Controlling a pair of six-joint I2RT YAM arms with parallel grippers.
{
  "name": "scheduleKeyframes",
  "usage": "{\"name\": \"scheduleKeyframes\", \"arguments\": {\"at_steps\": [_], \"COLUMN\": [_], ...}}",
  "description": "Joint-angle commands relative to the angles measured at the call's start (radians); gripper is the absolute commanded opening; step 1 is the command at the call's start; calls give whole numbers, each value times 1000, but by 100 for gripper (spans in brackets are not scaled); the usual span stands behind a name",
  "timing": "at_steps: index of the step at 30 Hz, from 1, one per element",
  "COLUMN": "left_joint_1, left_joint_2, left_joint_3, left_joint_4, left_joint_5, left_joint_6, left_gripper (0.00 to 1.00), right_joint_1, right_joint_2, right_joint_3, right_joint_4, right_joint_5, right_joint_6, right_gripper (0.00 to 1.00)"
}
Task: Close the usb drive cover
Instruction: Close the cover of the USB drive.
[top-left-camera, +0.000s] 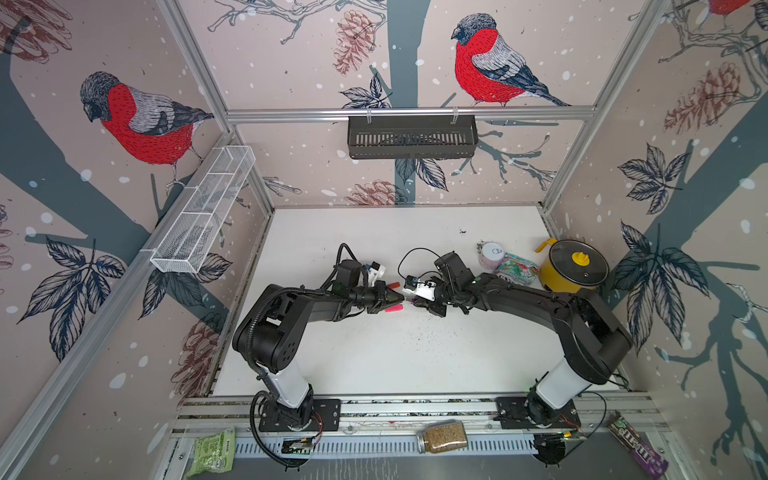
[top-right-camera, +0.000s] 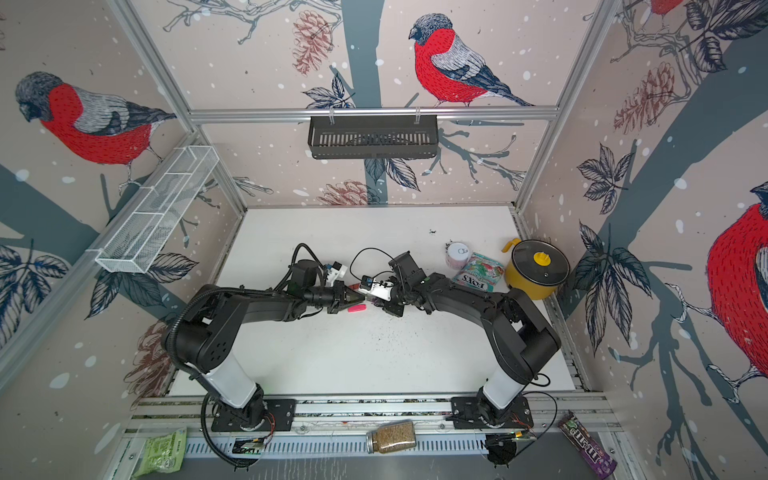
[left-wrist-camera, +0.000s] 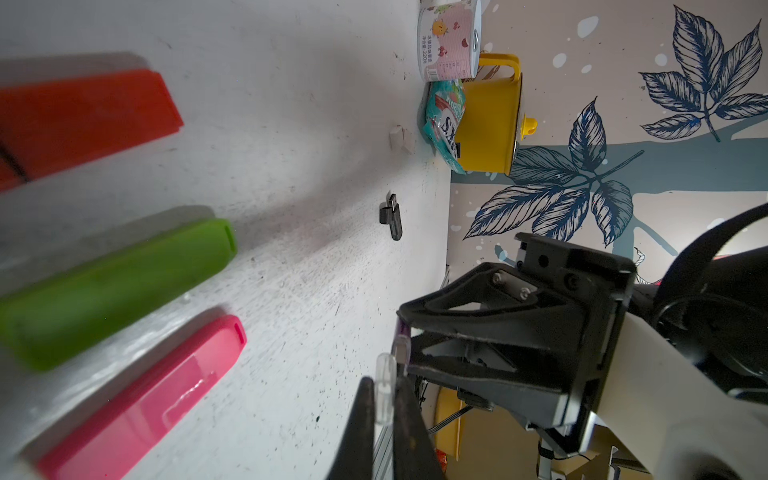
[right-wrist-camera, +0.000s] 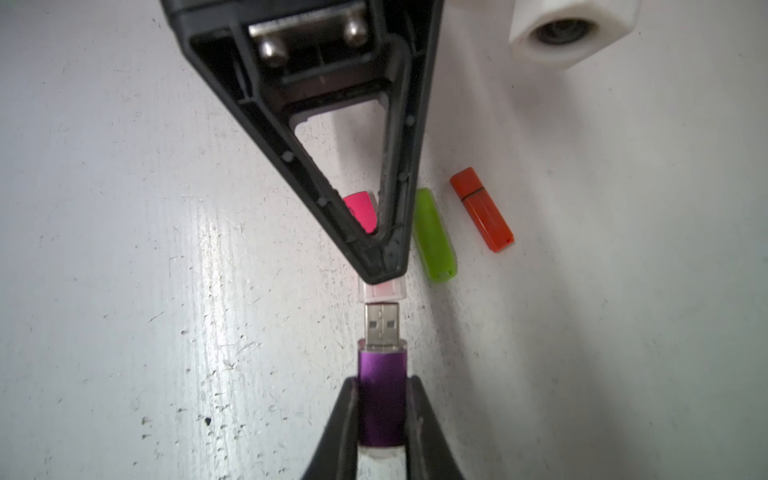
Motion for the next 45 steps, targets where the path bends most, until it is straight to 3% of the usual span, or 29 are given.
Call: {"name": "scheduleKeyframes", "arguments": {"at_steps": [1,19,29,37,45], "left_joint_1": [-2,-6,-8,-8,-23], "left_joint_2": [1,2,20,27,28], "left_joint_3": [-2,-5,12,23,35], "left_joint_4": [43,70,65,37,-20], "left_joint_5": [20,38,32,49,63], "left_joint_6": [-5,-31,-18,8,67], "left_gripper": [4,4,4,4,4], "right_joint_1": [-1,2,17,7,-16], "right_joint_2": [-8,-12,-24,-23,36], "right_joint_3": [2,-7,-9,-8,106], "right_joint_4": [57,102,101,123,94], "right_joint_5": [-10,-5,-118,-141,-211], "right_joint_6": [13,45,3,-24,-110], "right_gripper": [10,10,9,9,8]}}
